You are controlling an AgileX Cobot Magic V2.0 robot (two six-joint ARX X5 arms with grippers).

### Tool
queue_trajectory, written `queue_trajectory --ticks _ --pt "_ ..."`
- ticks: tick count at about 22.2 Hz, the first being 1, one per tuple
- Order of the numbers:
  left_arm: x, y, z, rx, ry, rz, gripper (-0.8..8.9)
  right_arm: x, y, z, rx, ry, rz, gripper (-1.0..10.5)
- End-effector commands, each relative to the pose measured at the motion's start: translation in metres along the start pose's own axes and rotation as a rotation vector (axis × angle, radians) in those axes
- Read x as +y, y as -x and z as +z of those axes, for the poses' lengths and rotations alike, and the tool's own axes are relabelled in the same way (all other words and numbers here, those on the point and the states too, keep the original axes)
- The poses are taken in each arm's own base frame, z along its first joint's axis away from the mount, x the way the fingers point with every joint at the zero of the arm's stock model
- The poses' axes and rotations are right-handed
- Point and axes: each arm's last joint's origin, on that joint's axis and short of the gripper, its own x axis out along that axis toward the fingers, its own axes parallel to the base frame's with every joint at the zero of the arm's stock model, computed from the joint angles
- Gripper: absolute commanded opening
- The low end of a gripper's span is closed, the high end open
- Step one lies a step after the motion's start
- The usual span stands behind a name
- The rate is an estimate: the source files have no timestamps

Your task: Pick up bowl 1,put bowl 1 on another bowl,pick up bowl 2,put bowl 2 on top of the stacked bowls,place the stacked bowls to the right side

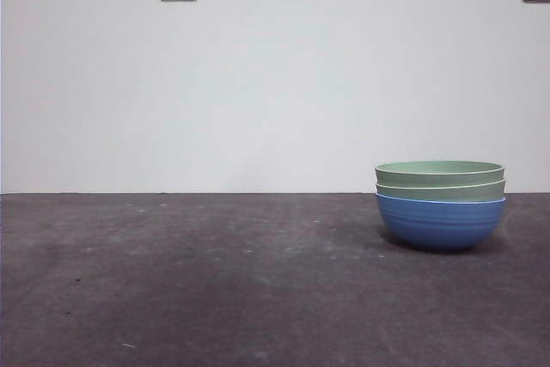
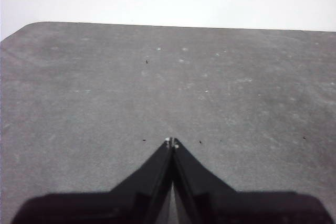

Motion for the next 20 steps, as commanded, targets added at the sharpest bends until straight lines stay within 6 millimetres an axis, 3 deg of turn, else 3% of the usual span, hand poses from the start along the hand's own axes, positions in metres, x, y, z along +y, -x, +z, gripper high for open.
queue_trajectory --ticks 1,3,5,10,20 --pt "0.001 -0.001 -0.004 0.009 0.008 0.006 -0.03 -0.001 0.015 -0.003 -0.219 0.021 0.001 0.0" --pt "0.001 -0.001 -0.004 0.009 0.008 0.006 -0.03 -0.002 0.02 -0.017 -0.361 0.03 0.02 0.0" --pt "0.001 -0.001 -0.004 0.009 0.008 0.006 -0.03 -0.006 0.013 -0.039 -0.444 0.032 -0.012 0.0" --pt "0.001 -0.001 -0.004 0.009 0.008 0.006 -0.04 -0.017 -0.03 -0.09 -0.662 0.092 -0.041 0.0" --pt "0.001 -0.001 -0.004 0.009 0.008 0.006 -0.03 -0.032 -0.084 -0.141 -0.693 0.06 -0.145 0.0"
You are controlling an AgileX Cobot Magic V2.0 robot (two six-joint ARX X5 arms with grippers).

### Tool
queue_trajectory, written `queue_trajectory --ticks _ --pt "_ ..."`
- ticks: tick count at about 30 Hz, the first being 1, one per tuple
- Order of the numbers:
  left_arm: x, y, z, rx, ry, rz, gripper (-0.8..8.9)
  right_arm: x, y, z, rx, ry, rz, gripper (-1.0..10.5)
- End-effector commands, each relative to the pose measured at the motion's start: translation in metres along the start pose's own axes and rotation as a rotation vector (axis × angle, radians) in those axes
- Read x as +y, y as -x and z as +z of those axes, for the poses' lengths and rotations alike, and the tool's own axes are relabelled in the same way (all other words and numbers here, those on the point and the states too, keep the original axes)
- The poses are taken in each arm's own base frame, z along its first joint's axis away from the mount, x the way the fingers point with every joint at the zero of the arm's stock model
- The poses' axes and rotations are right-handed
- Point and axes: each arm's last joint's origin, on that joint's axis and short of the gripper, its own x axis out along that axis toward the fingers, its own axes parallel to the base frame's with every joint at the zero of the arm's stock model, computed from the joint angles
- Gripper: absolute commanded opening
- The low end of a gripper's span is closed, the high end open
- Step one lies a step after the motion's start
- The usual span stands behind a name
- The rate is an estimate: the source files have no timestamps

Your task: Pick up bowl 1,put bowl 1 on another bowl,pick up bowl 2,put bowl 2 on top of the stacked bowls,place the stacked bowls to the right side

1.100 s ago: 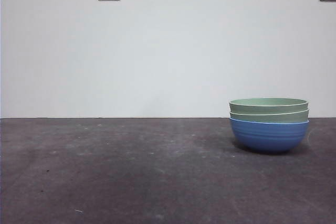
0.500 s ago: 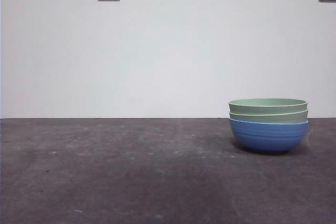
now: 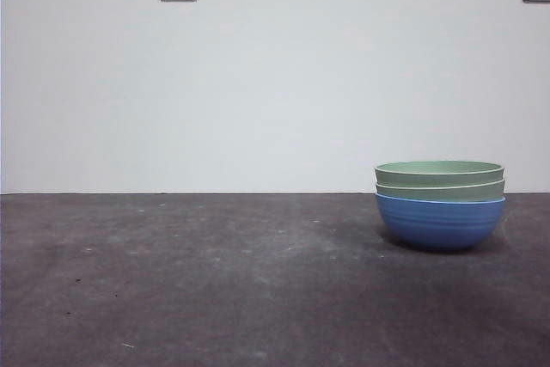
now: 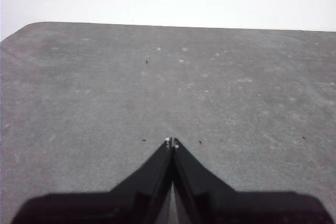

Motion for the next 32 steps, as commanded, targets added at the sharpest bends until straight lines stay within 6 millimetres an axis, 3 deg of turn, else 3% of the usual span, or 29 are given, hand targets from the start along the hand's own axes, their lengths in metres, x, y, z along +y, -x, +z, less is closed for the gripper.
queue_trajectory --ticks 1,11,32 --pt "0.001 -0.001 -0.004 0.009 0.008 0.006 -0.03 -0.001 -0.003 -0.019 0.013 -0.016 -0.01 0.0" --pt "0.001 -0.001 -0.004 0.009 0.008 0.006 -0.03 -0.003 -0.011 -0.066 0.057 -0.125 -0.009 0.0" --pt "0.001 -0.001 -0.004 0.009 0.008 0.006 -0.03 -0.003 -0.012 -0.067 0.06 -0.152 -0.009 0.0"
